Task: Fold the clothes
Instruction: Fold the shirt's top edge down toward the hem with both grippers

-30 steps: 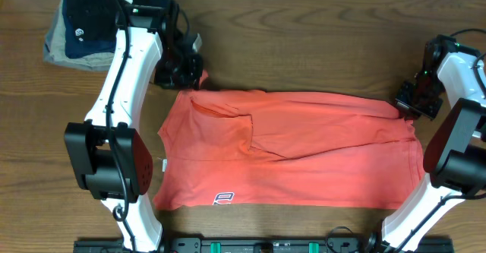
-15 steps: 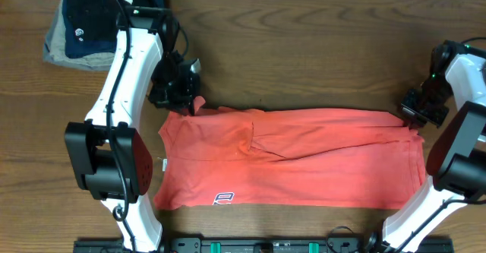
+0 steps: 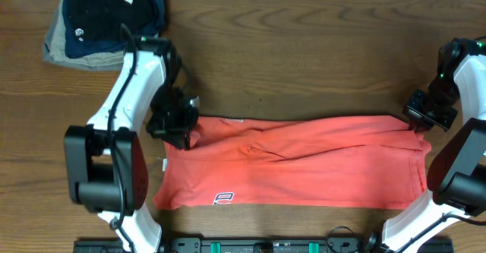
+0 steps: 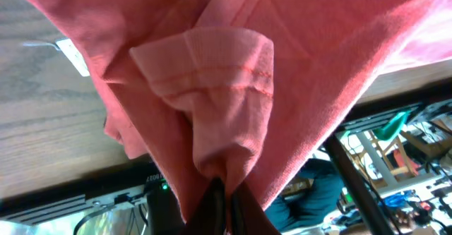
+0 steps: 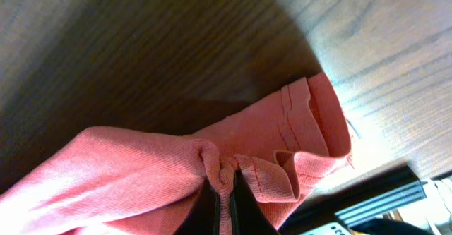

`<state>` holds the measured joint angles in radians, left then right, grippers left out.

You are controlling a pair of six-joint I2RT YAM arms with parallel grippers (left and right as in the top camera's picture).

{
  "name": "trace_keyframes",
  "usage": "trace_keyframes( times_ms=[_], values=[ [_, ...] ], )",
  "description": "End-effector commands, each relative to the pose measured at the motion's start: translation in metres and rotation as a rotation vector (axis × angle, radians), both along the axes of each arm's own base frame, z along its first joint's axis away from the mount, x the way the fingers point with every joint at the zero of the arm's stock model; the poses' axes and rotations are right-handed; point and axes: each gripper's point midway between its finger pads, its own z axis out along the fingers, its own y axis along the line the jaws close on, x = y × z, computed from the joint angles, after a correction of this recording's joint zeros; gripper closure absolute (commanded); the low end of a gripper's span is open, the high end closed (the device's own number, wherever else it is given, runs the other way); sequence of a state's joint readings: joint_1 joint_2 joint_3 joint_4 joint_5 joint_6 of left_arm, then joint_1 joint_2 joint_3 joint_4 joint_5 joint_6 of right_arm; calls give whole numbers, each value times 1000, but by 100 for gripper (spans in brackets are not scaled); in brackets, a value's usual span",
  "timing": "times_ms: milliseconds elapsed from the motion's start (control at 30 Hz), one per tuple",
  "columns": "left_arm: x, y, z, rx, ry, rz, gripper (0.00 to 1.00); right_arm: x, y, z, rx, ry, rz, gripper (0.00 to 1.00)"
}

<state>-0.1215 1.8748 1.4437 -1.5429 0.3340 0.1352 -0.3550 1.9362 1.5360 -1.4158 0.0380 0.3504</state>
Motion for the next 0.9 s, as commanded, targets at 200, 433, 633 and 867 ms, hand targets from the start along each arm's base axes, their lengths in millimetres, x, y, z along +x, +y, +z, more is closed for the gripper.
trace_keyframes(
  times_ms=[200,433,633,867],
  values=[
    [-20,4,-29,51,1,67,94,-22,-6,13,-67,15,-32,99],
    [-40,7,-43,61,62,66,94,-47,4,3,-59,67,-51,99],
    [-49,8,-47,79,96,83,94,-62,10,-18,-46,104,-51,99],
    [-58,9,-48,82,124,83,31,-66,13,-20,-38,117,-52,29]
  ],
)
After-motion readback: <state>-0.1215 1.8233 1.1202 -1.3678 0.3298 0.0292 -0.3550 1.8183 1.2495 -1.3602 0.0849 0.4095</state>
